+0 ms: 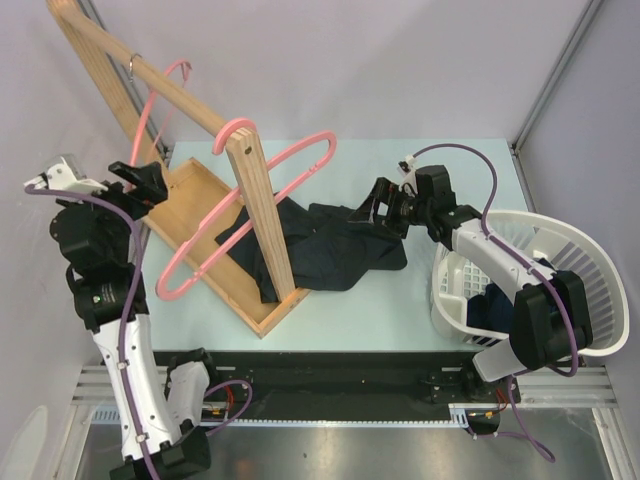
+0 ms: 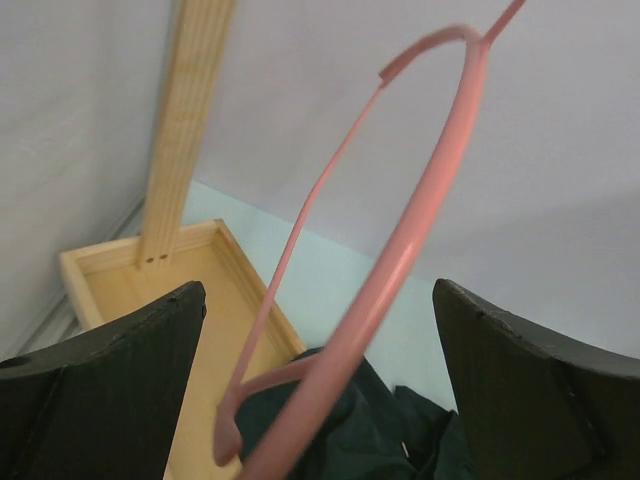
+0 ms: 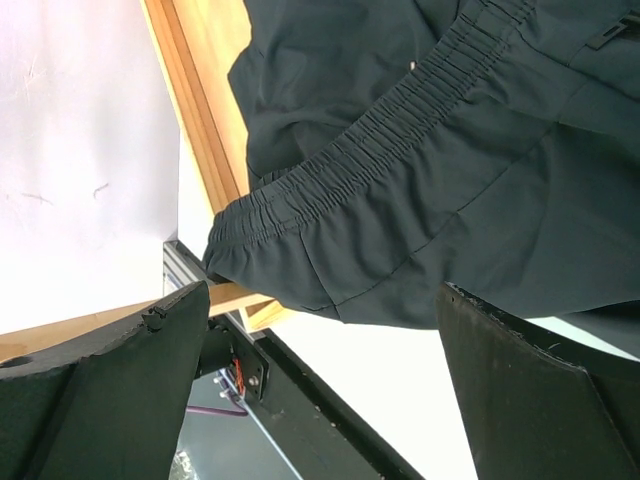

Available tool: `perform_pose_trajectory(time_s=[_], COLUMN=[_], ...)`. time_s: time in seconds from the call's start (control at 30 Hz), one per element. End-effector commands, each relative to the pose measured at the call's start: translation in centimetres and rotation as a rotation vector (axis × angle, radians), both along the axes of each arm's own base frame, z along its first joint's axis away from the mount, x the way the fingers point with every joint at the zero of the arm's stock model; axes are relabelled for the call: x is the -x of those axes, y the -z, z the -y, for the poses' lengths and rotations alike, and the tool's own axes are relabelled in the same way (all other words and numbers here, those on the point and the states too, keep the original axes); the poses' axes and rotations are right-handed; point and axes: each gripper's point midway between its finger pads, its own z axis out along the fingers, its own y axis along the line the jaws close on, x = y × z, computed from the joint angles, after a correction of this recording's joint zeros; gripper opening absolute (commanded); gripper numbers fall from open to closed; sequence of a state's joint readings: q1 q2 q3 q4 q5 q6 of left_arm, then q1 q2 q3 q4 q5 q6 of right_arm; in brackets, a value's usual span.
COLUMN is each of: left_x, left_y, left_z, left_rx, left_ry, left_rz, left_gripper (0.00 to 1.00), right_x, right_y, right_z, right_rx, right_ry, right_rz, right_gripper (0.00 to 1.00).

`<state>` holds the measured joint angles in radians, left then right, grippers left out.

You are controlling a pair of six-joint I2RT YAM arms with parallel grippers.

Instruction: Remove the shorts from the hanger

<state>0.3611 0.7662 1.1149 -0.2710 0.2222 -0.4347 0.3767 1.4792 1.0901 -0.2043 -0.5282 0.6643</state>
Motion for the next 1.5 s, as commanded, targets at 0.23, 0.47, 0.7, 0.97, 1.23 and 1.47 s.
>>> perform_pose_trajectory(time_s=[0.23,0.47,0.7,0.97,1.23,1.47], left_x=[4.0,3.2,2.2,1.5,1.8,2.3], left_y=[-10.8,-8.4,-5.8,2.0,10.7,19.3], left_z=[4.5,10.2,10.6,10.3,7.9,9.0], left_rx=[-0.303,-0.397,-0.262,-0.015,0.215,0.435], left_ry=[0.136,0.449,0.481,0.466,0.268,0.264], left_rz=[0.194,0.224,0.172,-0.022,-0.187,-0.348], left_gripper=[0.97,0.55,0.13,0.08,0.35,0.44], right_x=[-0.3,-0.2,0.1,-0.1,0.3,1.4], right_y=[0.8,1.2,1.8,3.2,6.0,8.7], right_z=[-0.2,-0.8,-1.1,-3.4,-6.8,-10.0], right_rx=[0.018,0.016,0.036,0.063,0.065,0.145], right_ry=[-0.002,-0.012,-0.028,-0.078,-0.136,-0.207], right_rz=[0.005,-0.005,-0.004,0.044,0.042,0.129], right_gripper=[1.0,1.0,1.0,1.0,1.0,1.0])
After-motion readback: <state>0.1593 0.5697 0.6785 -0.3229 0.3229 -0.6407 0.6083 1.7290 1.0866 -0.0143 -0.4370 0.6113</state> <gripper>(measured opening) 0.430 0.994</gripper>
